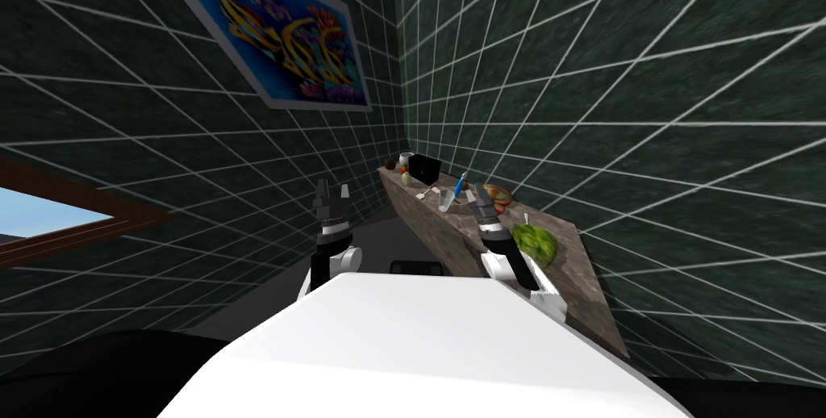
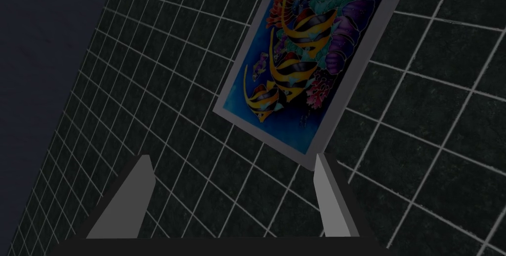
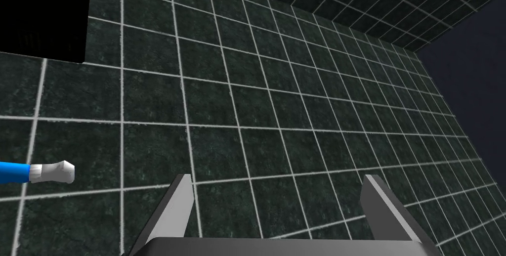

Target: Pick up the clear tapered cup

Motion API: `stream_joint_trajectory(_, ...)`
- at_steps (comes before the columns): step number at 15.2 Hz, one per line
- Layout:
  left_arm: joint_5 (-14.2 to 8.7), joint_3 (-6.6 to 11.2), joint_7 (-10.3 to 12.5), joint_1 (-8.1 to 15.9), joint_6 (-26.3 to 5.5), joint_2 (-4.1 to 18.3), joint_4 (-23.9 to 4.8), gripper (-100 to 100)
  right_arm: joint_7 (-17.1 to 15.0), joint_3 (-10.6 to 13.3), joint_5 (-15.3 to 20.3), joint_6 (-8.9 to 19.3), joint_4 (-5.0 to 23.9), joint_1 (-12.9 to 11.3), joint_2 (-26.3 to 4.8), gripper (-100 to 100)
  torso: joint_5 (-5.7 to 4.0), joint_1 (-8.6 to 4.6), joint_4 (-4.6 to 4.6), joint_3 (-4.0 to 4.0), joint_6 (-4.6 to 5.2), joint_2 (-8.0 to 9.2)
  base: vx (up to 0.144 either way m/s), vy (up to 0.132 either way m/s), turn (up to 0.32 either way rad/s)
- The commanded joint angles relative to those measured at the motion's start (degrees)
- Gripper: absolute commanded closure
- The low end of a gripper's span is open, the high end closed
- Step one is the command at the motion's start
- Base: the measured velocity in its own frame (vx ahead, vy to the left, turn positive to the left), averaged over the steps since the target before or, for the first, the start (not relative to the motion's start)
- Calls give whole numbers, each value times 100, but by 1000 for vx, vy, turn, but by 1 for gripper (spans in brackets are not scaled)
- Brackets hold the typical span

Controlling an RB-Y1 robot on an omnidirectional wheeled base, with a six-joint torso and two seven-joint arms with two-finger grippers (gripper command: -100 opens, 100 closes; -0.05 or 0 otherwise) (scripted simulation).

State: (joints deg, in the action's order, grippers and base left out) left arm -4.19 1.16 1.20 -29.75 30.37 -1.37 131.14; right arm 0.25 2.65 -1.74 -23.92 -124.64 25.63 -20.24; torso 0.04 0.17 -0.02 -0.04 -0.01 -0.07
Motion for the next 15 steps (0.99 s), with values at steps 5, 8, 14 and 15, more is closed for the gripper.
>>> stream_joint_trajectory(5,0,0,0,0,0,0,0,0,27,-8,167,-57,104,-70,-621,-100,0,-1,0,0,0,1,11,39,24)
stream_joint_trajectory(8,0,0,0,0,0,0,0,0,42,-7,278,-92,165,-109,-968,-100,1,2,0,0,0,0,13,47,27)
stream_joint_trajectory(14,0,0,0,0,0,0,0,0,72,9,524,-167,291,-176,-1699,-100,1,2,0,-1,0,-2,15,45,34)
stream_joint_trajectory(15,0,0,0,0,0,0,0,0,87,25,659,-207,356,-205,-1869,-100,0,0,0,-1,1,-1,20,54,46)
